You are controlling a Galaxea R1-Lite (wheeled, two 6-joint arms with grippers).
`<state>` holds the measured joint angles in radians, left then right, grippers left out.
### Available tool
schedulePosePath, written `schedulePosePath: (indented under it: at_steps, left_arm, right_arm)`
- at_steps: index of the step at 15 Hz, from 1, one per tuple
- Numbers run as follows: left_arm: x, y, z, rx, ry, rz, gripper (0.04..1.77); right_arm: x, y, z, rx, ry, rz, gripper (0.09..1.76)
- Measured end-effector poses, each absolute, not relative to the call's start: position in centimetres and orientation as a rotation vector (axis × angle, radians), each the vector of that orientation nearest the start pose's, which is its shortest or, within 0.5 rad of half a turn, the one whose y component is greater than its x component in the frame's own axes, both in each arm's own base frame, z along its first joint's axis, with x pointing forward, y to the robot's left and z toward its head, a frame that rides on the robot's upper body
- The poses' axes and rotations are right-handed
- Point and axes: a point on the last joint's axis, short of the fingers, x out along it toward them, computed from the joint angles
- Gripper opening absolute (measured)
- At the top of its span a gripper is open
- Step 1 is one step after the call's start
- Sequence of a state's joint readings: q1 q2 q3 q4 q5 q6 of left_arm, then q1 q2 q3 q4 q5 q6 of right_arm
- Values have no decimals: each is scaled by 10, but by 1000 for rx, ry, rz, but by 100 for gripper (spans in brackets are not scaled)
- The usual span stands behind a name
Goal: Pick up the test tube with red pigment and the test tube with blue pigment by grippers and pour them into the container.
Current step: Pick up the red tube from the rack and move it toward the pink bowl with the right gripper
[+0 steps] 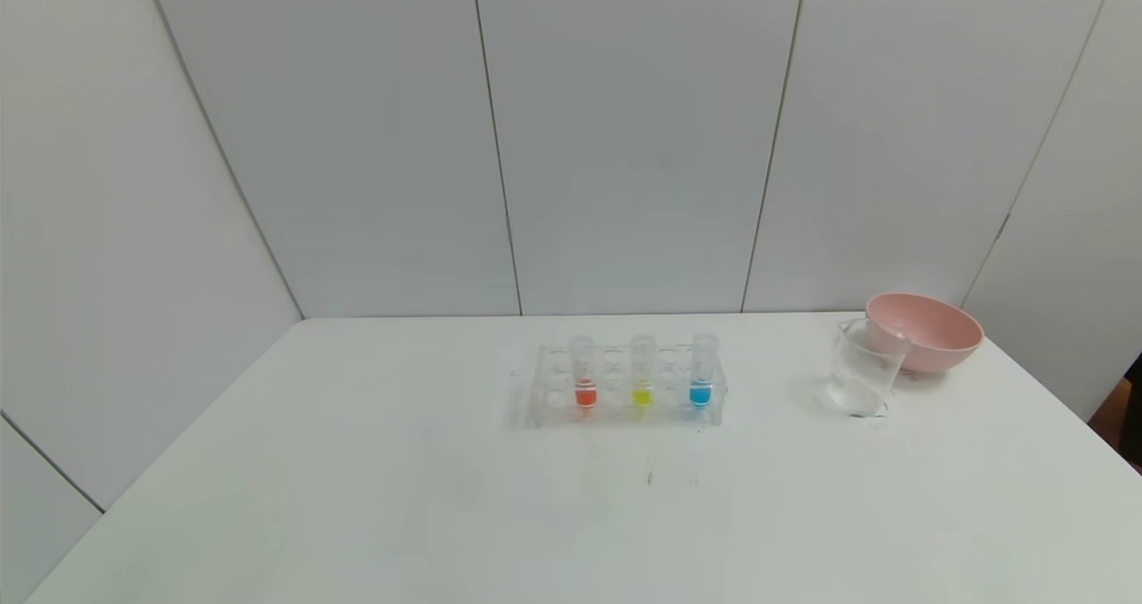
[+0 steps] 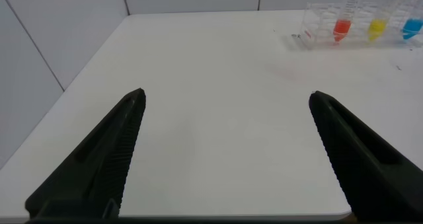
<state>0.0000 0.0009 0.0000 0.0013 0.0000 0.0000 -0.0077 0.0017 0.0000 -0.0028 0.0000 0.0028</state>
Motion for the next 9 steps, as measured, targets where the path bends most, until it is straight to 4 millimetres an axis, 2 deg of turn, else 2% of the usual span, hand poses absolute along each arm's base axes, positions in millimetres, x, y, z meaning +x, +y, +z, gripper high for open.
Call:
schedulePosePath:
  at_steps: [9]
  left_arm:
    - [-23,0,75,0,2,0,176]
  right_arm:
    - [-23,0,76,3,-1,-6,171]
